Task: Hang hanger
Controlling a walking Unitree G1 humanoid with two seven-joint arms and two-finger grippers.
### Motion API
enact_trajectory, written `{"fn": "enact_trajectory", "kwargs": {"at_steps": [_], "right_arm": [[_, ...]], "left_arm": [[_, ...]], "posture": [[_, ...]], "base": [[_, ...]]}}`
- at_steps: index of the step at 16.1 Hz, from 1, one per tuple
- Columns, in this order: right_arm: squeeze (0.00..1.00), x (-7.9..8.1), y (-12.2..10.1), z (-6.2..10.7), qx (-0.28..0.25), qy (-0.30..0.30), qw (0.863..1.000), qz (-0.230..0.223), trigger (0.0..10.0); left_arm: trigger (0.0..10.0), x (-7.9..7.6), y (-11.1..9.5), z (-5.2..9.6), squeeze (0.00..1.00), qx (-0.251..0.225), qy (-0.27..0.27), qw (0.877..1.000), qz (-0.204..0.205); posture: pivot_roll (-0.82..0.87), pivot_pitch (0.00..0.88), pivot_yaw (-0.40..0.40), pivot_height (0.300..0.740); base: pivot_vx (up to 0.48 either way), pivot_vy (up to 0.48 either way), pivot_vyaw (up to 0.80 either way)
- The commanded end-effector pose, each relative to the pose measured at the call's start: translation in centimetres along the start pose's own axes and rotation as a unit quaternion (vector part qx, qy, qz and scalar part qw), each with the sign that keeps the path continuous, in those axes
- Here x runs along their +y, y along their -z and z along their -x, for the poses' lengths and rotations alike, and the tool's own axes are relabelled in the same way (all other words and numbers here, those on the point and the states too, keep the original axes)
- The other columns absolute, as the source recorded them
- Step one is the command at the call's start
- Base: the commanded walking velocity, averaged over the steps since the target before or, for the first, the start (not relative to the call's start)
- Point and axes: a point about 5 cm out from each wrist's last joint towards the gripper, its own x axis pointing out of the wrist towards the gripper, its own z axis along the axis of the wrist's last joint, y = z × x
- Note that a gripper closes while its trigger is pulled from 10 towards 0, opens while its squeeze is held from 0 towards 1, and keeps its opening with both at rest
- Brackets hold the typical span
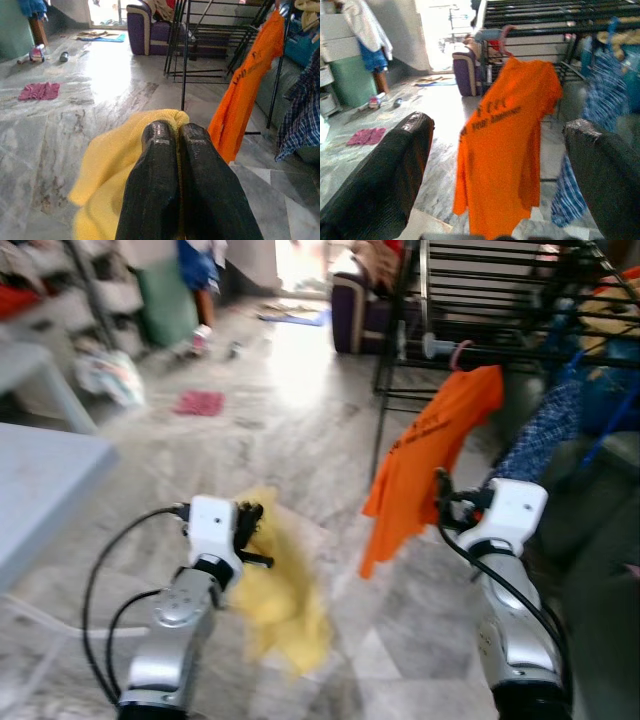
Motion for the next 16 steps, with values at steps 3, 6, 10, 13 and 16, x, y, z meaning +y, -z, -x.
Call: {"fn": "enact_trajectory", "kwargs": {"at_steps": [3,6,10,13,16], "right_arm": [[0.0,-1.5,-0.1,0.1,-0.014,0.034,0.999,0.012,10.0],[0.0,-2.5,0.0,1.2,-0.012,0.044,0.999,0.026,10.0],[0.0,-3.4,0.2,1.6,-0.009,0.054,0.998,0.037,10.0],[0.0,-2.6,-0.2,1.0,-0.01,0.028,0.999,0.045,10.0],[0.0,-2.3,-0.3,0.7,-0.009,0.02,0.999,0.045,10.0]], "left_arm": [[10.0,0.0,-1.6,-1.5,0.0,-0.035,0.007,0.999,-0.021],[10.0,-0.9,-1.3,-2.1,0.0,-0.03,0.037,0.999,0.021],[10.0,-2.5,-0.9,-2.5,0.0,-0.028,0.068,0.997,0.029],[10.0,-2.4,-0.8,-2.7,0.0,-0.033,0.066,0.997,0.038],[10.0,-2.3,-0.8,-2.6,0.0,-0.034,0.061,0.997,0.038]], "posture": [[0.02,0.0,0.068,0.74],[-0.03,0.0,0.08,0.74],[-0.05,0.0,0.073,0.74],[-0.05,0.0,0.052,0.74],[-0.03,0.0,0.036,0.74]], "base": [[0.0,0.0,0.0],[0.0,0.0,-0.46],[0.0,0.06,-0.8],[0.0,0.348,-0.8],[0.0,0.36,-0.75]]}}
